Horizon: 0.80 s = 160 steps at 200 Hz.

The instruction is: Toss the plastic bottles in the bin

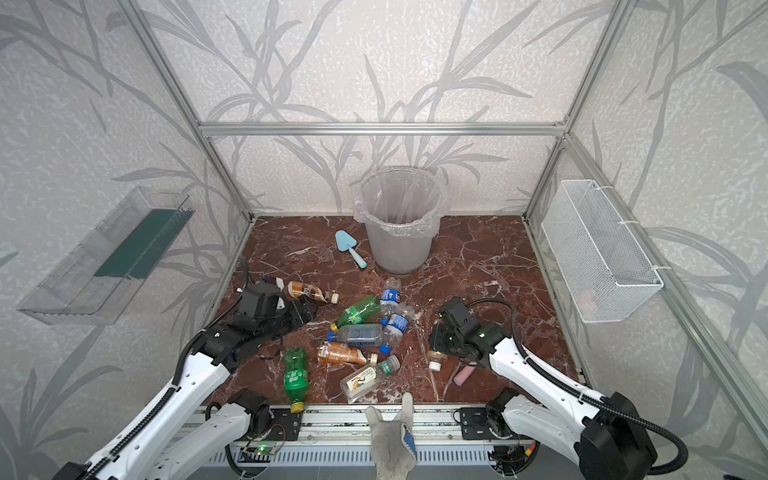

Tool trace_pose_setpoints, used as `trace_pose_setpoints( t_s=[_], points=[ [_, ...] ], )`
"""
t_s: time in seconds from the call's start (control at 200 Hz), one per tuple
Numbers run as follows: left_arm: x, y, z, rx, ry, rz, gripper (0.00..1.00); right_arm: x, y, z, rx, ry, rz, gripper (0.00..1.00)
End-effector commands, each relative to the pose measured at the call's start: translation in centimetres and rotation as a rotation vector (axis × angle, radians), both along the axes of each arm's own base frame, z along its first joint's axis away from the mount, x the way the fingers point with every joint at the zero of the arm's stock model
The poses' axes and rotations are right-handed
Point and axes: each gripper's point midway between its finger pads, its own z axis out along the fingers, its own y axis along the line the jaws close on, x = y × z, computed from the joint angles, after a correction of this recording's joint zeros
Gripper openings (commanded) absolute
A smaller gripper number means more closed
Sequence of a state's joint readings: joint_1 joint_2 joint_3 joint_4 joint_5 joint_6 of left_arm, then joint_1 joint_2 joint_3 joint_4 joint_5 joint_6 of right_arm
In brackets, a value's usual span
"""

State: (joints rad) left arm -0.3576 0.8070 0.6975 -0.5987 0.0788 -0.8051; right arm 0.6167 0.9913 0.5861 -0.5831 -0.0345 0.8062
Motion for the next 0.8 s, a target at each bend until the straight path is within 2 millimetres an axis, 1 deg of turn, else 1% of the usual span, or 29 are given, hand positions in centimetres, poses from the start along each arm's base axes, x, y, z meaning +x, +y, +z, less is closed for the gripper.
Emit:
trace_pose_setpoints(
  t_s=[0.0, 0.06, 0.09, 0.095, 0.105, 0.14, 0.155, 0.175, 0.18, 0.205, 0.215, 0.22, 0.27, 0.275, 0.29, 0.295, 0.32, 0.33, 0.365, 0.43, 0.445, 0.465, 0.5, 0.505, 0.55, 0.635, 0.65, 0.725, 0.795],
  points=[
    [-0.1, 0.5, 0.0, 0.013, -0.001, 0.017, 0.89, 0.5, 0.0, 3.6, 0.033, -0.051, 0.028, 0.49],
    [0.0, 0.5, 0.1, 0.012, -0.006, 0.017, 0.89, 1.5, 0.4, 5.9, 0.074, -0.095, 0.032, 0.49],
    [0.1, 0.4, 0.3, 0.01, -0.009, 0.017, 0.89, 2.5, 0.8, 8.0, 0.102, -0.136, 0.036, 0.49],
    [0.1, 0.5, 0.3, 0.01, -0.01, 0.018, 0.89, 2.9, 0.8, 8.7, 0.112, -0.153, 0.035, 0.48],
    [0.1, 0.4, 0.3, 0.01, -0.01, 0.016, 0.89, 3.0, 0.8, 8.9, 0.113, -0.157, 0.035, 0.48],
    [0.3, 0.4, 0.7, 0.007, -0.019, 0.018, 0.89, 4.8, 1.3, 12.5, 0.146, -0.232, 0.032, 0.48],
    [0.3, 0.4, 0.8, 0.006, -0.021, 0.019, 0.89, 5.2, 1.4, 13.2, 0.151, -0.248, 0.031, 0.48],
    [0.4, 0.4, 0.9, 0.004, -0.025, 0.021, 0.89, 6.6, 1.8, 16.3, 0.177, -0.314, 0.032, 0.47],
    [0.5, 0.4, 1.0, 0.003, -0.026, 0.021, 0.89, 6.6, 1.8, 16.3, 0.177, -0.314, 0.032, 0.47],
    [0.6, 0.3, 1.3, -0.001, -0.033, 0.023, 0.89, 7.9, 2.3, 18.7, 0.193, -0.361, 0.032, 0.47],
    [0.7, 0.3, 1.4, -0.004, -0.035, 0.023, 0.89, 8.8, 2.6, 20.9, 0.207, -0.405, 0.034, 0.48],
    [0.7, 0.3, 1.5, -0.004, -0.037, 0.024, 0.89, 8.8, 2.6, 20.9, 0.207, -0.405, 0.034, 0.48],
    [1.1, 0.0, 2.1, -0.018, -0.049, 0.024, 0.89, 11.5, 3.4, 26.9, 0.23, -0.52, 0.023, 0.49],
    [1.2, 0.0, 2.2, -0.019, -0.05, 0.025, 0.89, 11.7, 3.4, 27.1, 0.228, -0.524, 0.02, 0.5],
    [1.2, 0.0, 2.3, -0.021, -0.051, 0.026, 0.89, 12.9, 3.6, 29.4, 0.217, -0.578, 0.027, 0.53],
    [1.3, -0.1, 2.4, -0.024, -0.052, 0.027, 0.89, 12.9, 3.6, 29.4, 0.217, -0.578, 0.027, 0.53],
    [1.4, -0.2, 2.7, -0.027, -0.055, 0.027, 0.89, 14.2, 3.6, 32.0, 0.222, -0.634, 0.012, 0.57],
    [1.5, -0.2, 2.9, -0.031, -0.057, 0.027, 0.89, 14.9, 3.7, 32.2, 0.219, -0.636, 0.006, 0.6],
    [1.7, -0.4, 3.3, -0.035, -0.061, 0.025, 0.89, 17.1, 3.4, 34.9, 0.242, -0.683, -0.031, 0.66],
    [1.9, -0.4, 4.0, -0.037, -0.066, 0.021, 0.89, 21.2, 2.8, 35.5, 0.258, -0.646, -0.091, 0.78],
    [1.9, -0.5, 4.1, -0.038, -0.07, 0.021, 0.89, 21.5, 2.8, 35.5, 0.263, -0.631, -0.097, 0.8],
    [1.9, -0.4, 4.2, -0.037, -0.069, 0.023, 0.89, 22.4, 2.9, 34.5, 0.265, -0.58, -0.099, 0.84],
    [1.9, -0.4, 4.3, -0.039, -0.071, 0.026, 0.89, 22.8, 3.2, 33.8, 0.261, -0.535, -0.078, 0.88],
    [1.8, -0.3, 4.3, -0.039, -0.07, 0.028, 0.89, 22.6, 3.2, 33.2, 0.251, -0.509, -0.069, 0.9],
    [1.6, -0.1, 4.5, -0.037, -0.074, 0.032, 0.89, 21.9, 3.4, 32.3, 0.22, -0.473, -0.061, 0.94],
    [1.0, 0.7, 4.4, -0.013, -0.084, 0.05, 0.89, 19.8, 3.0, 31.0, 0.188, -0.535, -0.046, 0.96],
    [0.9, 0.8, 4.4, -0.009, -0.086, 0.054, 0.89, 19.6, 2.9, 31.3, 0.194, -0.554, -0.052, 0.96],
    [0.4, 1.3, 3.8, 0.0, -0.072, 0.061, 0.9, 17.3, 1.8, 29.1, 0.172, -0.542, -0.057, 0.97],
    [0.2, 1.5, 3.2, 0.0, -0.058, 0.064, 0.9, 15.1, 1.1, 25.9, 0.141, -0.473, -0.034, 0.96]
  ],
)
